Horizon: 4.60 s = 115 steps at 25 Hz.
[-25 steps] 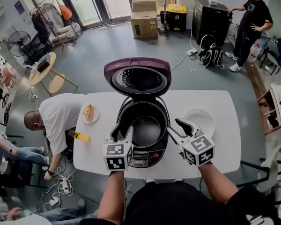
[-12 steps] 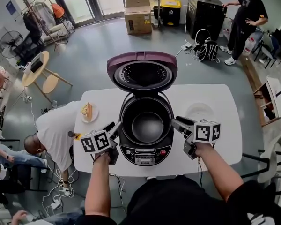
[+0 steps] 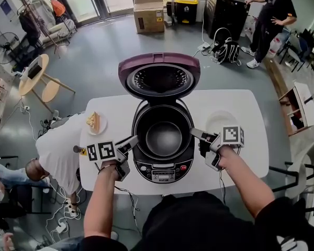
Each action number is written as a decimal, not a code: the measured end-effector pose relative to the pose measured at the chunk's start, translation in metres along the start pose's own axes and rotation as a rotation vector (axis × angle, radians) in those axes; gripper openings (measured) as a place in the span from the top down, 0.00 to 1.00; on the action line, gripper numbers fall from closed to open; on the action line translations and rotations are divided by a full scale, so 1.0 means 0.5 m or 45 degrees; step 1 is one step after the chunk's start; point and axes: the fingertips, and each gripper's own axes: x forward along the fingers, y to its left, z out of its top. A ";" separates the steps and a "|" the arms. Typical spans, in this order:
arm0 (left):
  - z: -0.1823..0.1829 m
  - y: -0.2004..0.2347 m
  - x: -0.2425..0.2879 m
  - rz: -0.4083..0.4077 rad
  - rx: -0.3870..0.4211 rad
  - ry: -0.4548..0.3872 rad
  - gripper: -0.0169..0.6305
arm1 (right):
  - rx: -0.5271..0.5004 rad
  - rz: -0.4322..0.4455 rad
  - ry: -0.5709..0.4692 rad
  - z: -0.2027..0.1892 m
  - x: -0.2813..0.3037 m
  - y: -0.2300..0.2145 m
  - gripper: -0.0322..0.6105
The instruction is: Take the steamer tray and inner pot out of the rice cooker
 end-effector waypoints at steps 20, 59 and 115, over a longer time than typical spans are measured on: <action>0.002 0.016 0.019 0.048 -0.008 0.075 0.87 | 0.040 -0.037 0.050 -0.015 0.029 -0.013 0.68; 0.060 -0.122 -0.102 -0.061 0.202 -0.111 0.95 | -0.284 0.008 -0.140 -0.007 -0.051 0.130 0.94; -0.477 -0.616 0.525 -0.124 0.335 0.101 0.94 | -0.069 -0.055 -0.382 0.113 -0.863 -0.359 0.92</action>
